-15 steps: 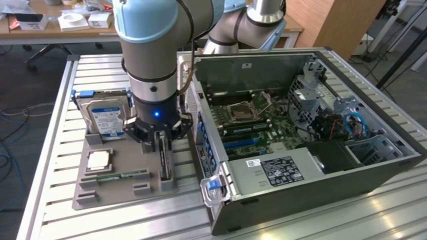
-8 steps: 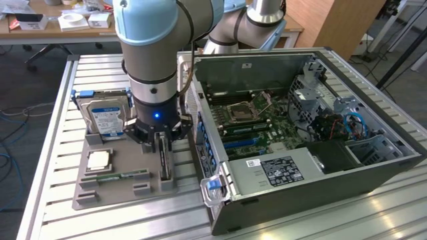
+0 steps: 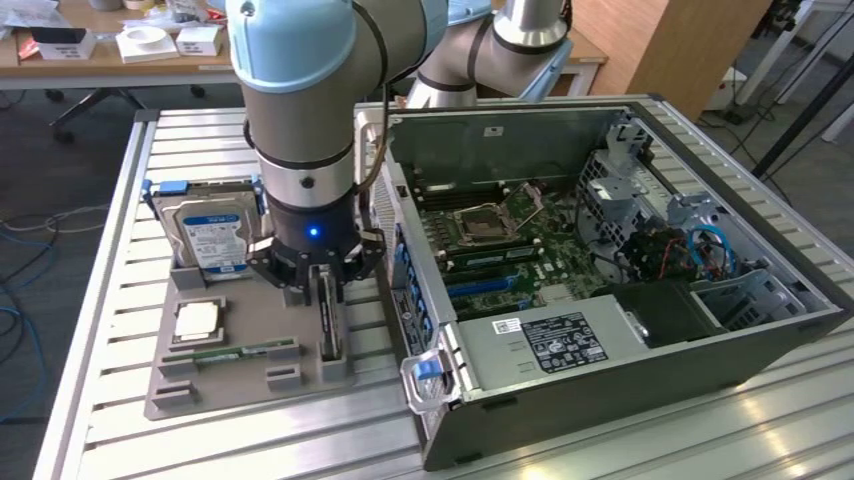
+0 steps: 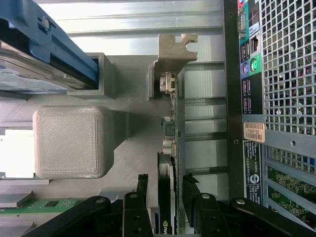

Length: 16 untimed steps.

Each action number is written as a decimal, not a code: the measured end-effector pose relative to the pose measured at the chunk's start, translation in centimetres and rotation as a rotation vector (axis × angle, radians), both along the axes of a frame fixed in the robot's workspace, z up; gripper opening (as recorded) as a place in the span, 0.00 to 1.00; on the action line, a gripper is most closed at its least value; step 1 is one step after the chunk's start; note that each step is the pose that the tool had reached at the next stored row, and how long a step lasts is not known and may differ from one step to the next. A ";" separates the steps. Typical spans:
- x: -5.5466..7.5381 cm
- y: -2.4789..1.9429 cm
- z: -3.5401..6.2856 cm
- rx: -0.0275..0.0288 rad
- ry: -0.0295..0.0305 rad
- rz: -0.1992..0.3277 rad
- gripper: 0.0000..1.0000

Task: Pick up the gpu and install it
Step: 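Pick up the gpu and move the gpu toward the slot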

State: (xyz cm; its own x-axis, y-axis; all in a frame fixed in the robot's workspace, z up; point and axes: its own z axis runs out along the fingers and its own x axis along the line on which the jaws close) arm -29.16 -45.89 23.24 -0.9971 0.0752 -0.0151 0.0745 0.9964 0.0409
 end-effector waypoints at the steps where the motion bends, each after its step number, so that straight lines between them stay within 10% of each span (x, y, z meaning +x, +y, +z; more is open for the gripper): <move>1: 0.0 0.00 0.00 -0.0001 0.0001 0.000 0.42; 16: 0.0 0.00 -0.13 -0.0001 0.0001 0.000 0.42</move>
